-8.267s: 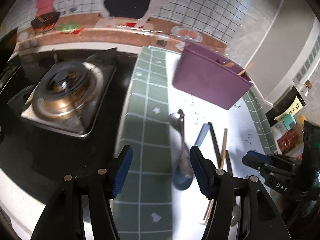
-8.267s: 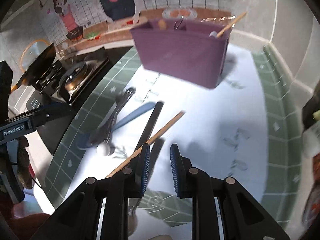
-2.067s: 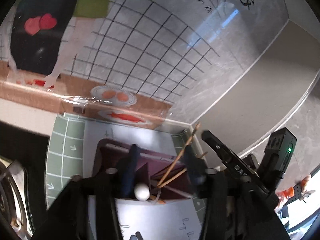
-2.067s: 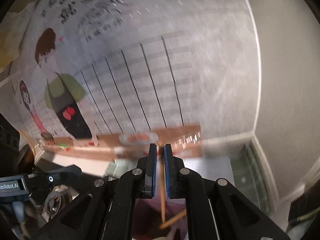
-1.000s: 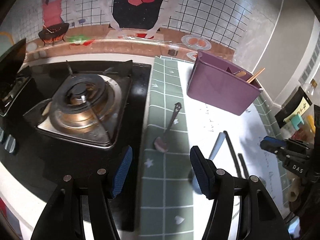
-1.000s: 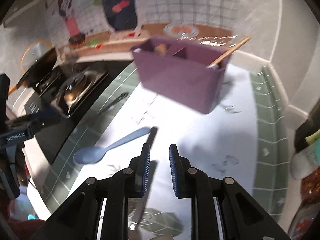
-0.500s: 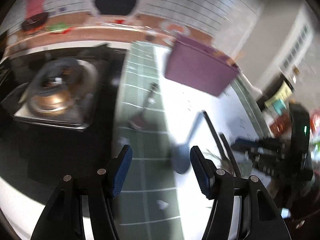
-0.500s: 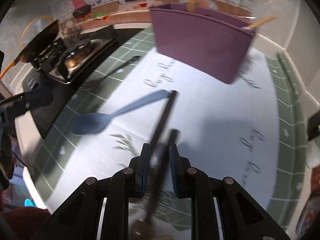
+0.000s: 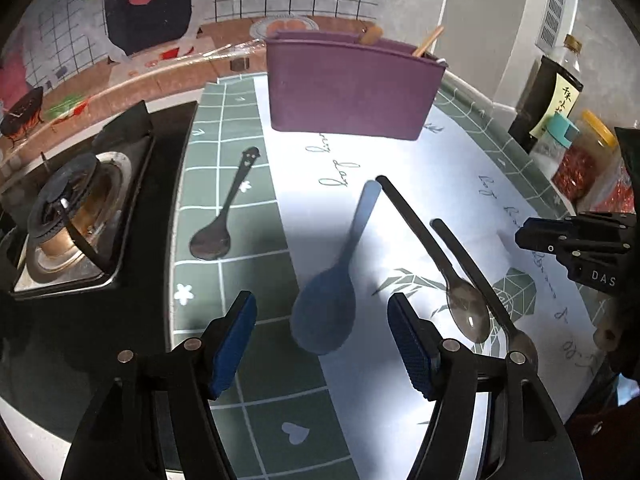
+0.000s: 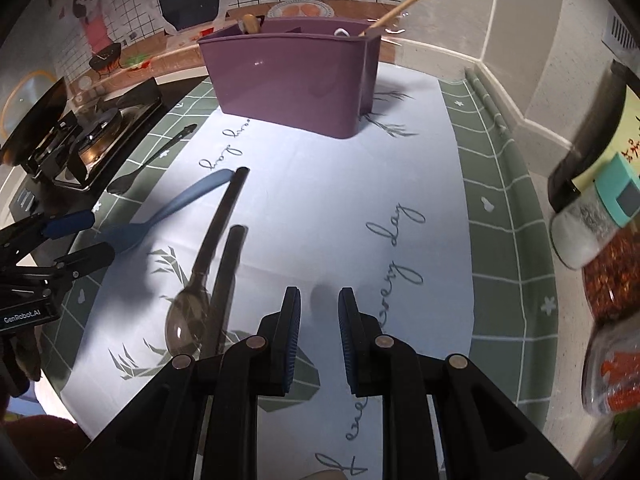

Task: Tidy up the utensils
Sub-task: 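Lower the left gripper toward the blue plastic spoon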

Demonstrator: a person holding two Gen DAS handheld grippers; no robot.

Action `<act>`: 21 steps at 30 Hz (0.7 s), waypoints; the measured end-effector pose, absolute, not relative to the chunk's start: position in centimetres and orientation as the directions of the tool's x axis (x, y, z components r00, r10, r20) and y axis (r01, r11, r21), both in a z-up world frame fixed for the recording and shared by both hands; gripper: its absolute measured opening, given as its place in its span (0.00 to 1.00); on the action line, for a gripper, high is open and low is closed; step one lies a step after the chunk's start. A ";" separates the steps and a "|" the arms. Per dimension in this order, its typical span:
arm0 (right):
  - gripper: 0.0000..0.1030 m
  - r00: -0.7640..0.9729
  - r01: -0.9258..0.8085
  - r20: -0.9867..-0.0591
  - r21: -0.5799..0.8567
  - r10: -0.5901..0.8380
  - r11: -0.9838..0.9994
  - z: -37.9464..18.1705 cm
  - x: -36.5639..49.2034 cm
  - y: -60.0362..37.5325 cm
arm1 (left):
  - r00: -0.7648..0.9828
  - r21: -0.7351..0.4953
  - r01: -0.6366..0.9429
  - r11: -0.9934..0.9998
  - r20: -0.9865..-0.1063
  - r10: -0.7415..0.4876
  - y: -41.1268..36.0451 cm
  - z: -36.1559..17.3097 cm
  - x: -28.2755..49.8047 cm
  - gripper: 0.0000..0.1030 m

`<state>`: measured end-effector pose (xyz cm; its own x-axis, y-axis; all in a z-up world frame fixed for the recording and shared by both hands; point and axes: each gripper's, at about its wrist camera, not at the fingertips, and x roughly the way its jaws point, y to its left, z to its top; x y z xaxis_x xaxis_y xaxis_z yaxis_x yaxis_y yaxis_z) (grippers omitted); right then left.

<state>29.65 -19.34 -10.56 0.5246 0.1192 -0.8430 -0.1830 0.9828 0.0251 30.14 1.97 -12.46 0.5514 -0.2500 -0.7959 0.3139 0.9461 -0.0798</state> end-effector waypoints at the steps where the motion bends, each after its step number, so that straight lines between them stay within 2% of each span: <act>1: 0.18 0.525 -0.182 -0.843 0.019 0.114 0.983 -10.6 29.5 -19.3 | 0.550 -0.078 0.313 0.946 -0.798 -0.248 1.9 -12.6 30.2 0.64; 5: 0.18 0.527 -0.182 -0.842 0.017 0.112 0.983 -10.6 29.3 -19.4 | 0.555 -0.055 0.299 0.953 -0.802 -0.220 1.7 -13.0 30.5 0.58; 13: 0.18 0.530 -0.183 -0.839 0.025 0.120 0.983 -10.5 29.1 -19.4 | 0.563 0.006 0.311 0.950 -0.807 -0.179 1.1 -13.6 30.7 0.55; 17: 0.18 0.529 -0.179 -0.841 0.024 0.117 0.984 -10.5 29.0 -19.4 | 0.553 0.013 0.296 0.955 -0.818 -0.160 1.0 -14.0 30.9 0.37; 21: 0.18 0.527 -0.187 -0.840 0.034 0.129 0.982 -10.5 29.0 -19.3 | 0.562 -0.030 0.279 0.960 -0.806 -0.188 1.4 -13.4 30.6 0.27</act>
<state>28.96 -19.33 -10.54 0.5269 0.1293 -0.8400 -0.1872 0.9817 0.0336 30.62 1.39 -13.39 0.5618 -0.1884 -0.8055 0.2787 0.9599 -0.0301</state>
